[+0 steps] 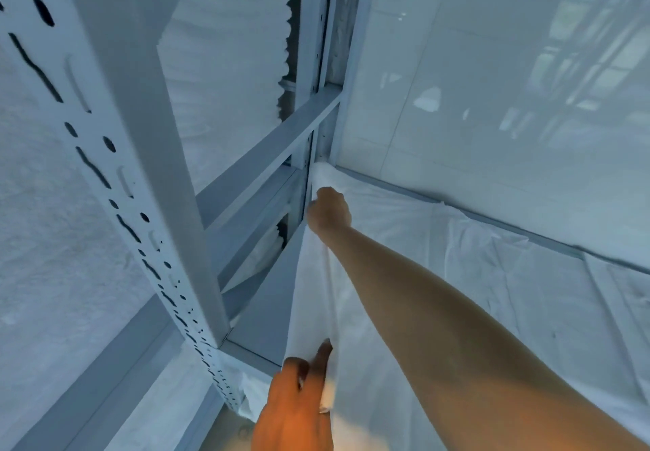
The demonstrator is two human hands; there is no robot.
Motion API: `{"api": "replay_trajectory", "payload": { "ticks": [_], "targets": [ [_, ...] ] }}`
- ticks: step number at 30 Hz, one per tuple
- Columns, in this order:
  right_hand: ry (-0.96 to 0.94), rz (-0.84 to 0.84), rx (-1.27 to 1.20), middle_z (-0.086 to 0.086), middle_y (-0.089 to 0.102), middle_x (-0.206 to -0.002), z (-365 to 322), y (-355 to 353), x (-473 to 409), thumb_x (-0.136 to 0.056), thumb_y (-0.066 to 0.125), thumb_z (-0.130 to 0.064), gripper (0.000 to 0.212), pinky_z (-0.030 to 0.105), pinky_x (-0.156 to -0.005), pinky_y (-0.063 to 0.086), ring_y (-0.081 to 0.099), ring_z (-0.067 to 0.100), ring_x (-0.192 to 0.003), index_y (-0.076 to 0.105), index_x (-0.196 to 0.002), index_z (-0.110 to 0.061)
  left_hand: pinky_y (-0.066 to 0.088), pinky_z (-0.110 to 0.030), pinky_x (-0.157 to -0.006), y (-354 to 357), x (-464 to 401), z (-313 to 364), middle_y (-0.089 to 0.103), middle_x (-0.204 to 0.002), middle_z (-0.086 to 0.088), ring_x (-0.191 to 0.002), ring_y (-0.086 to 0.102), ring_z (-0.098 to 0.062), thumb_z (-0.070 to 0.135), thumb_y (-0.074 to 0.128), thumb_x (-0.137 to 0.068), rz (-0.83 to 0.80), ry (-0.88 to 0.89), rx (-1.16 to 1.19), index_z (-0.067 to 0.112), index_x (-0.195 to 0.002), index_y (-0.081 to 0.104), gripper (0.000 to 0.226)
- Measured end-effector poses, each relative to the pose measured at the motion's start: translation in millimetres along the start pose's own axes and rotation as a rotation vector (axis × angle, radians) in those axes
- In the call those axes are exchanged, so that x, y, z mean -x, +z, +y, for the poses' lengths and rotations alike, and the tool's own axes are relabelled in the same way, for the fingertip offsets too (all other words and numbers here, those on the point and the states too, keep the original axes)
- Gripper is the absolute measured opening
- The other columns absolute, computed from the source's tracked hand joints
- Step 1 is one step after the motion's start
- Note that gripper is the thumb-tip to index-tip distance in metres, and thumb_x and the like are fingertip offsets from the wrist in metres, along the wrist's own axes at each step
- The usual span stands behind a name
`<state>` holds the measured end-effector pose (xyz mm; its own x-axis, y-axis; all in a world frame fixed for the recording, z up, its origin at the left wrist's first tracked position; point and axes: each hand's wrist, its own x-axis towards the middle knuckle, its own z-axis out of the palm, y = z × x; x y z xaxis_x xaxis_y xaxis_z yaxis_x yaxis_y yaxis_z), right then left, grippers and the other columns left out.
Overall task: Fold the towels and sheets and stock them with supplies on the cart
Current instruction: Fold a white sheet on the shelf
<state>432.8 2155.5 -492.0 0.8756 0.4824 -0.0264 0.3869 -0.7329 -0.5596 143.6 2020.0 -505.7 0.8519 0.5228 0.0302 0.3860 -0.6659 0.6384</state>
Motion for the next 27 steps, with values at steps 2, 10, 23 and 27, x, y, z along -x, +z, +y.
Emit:
{"api": "replay_trajectory", "payload": {
  "ticks": [2, 10, 23, 27],
  "targets": [
    [0.006, 0.041, -0.04, 0.0, 0.051, -0.072, 17.5, -35.3, 1.6, -0.091, 0.045, -0.005, 0.025, 0.027, -0.048, 0.027, 0.05, 0.022, -0.06, 0.04, -0.069, -0.016, 0.054, -0.02, -0.052, 3.5, 1.2, 34.4, 0.065, -0.082, 0.002, -0.061, 0.067, -0.013, 0.027, 0.103, -0.046, 0.033, 0.064, -0.01, 0.027, -0.12, 0.077, 0.078],
    [0.062, 0.156, -0.112, 0.007, 0.058, -0.078, 139.6, -178.2, 21.3, -0.089, 0.047, -0.014, 0.013, 0.031, -0.065, 0.038, 0.06, 0.034, -0.08, 0.051, -0.076, -0.012, 0.05, -0.018, -0.039, 50.9, 13.1, 174.2, 0.06, -0.07, 0.005, -0.054, 0.064, -0.011, 0.021, 0.104, -0.04, -0.034, 0.228, -0.016, 0.027, -0.109, 0.081, 0.072],
    [0.47, 0.243, -0.092, 0.016, 0.071, -0.117, 427.4, -299.2, 130.4, -0.095, 0.055, -0.018, 0.028, 0.038, -0.087, 0.054, 0.065, 0.036, -0.108, 0.067, -0.12, -0.013, 0.059, -0.05, -0.084, 211.5, 69.3, 294.7, 0.074, -0.111, 0.005, -0.1, 0.074, -0.023, 0.047, 0.092, -0.034, -0.349, 0.443, -0.12, 0.05, -0.105, 0.075, 0.073],
    [0.549, 0.031, -0.132, 0.016, 0.057, -0.143, 473.9, -252.1, 164.1, -0.097, 0.069, -0.025, 0.063, 0.038, -0.103, 0.046, 0.056, 0.034, -0.129, 0.041, -0.15, -0.007, 0.0, -0.054, -0.123, 262.3, 82.9, 268.1, 0.077, -0.114, 0.0, -0.103, 0.075, -0.03, 0.054, 0.094, -0.018, -0.3, 0.376, -0.249, 0.048, -0.089, 0.081, 0.073]
  ]
}}
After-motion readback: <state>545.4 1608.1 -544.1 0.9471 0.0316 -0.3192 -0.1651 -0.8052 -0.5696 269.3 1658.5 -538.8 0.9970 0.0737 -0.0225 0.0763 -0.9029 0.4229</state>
